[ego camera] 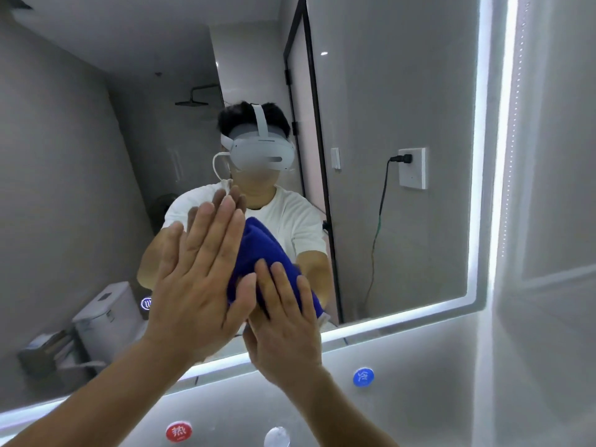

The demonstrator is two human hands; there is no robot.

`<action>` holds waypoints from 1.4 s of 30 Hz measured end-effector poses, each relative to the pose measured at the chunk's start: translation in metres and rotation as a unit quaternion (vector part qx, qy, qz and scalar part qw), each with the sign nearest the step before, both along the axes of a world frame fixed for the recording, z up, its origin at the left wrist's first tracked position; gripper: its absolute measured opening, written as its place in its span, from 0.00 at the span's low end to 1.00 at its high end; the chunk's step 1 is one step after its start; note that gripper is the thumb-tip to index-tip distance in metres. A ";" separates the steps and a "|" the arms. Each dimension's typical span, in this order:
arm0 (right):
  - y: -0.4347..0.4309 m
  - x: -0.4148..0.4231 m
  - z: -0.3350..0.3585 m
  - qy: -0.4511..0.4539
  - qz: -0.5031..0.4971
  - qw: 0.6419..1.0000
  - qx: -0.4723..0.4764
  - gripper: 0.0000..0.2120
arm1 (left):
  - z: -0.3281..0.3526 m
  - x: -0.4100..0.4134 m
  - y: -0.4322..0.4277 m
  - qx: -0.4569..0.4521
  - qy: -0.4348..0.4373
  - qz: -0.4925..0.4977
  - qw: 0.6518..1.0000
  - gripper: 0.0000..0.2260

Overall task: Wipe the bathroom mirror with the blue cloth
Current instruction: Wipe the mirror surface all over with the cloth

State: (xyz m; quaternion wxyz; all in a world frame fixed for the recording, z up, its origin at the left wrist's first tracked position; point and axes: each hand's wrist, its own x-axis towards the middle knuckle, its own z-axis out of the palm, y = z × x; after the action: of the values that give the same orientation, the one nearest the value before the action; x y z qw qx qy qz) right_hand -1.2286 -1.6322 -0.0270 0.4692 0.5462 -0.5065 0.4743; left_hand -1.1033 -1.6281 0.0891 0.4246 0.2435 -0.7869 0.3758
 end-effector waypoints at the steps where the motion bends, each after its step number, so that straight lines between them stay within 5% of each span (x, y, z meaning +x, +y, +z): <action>1: 0.004 -0.016 -0.002 0.002 -0.016 1.000 -0.002 0.34 | 0.002 -0.003 0.002 -0.007 0.001 -0.009 1.000 0.28; 9: 0.047 -0.148 -0.016 -0.117 -0.036 0.991 -0.051 0.21 | 0.000 -0.048 0.019 -0.019 -0.014 -0.045 0.999 0.27; 27: 0.086 -0.277 -0.003 -0.131 -0.112 0.985 -0.028 0.26 | -0.013 -0.151 0.031 -0.012 -0.045 -0.104 0.993 0.29; 38: 0.089 -0.278 0.198 -0.093 -0.114 0.986 -0.084 0.30 | 0.005 -0.156 0.029 -0.013 -0.016 -0.118 0.993 0.29; 42: 0.086 -0.282 0.176 -0.044 -0.078 0.991 -0.104 0.25 | 0.003 -0.156 0.027 -0.013 -0.001 -0.130 0.991 0.29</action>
State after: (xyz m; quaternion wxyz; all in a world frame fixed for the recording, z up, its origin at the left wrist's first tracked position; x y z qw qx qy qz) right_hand -1.5102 -1.5466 0.1495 0.5360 0.4320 -0.5155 0.5102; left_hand -1.2596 -1.6007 0.0923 0.4722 0.1339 -0.8073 0.3276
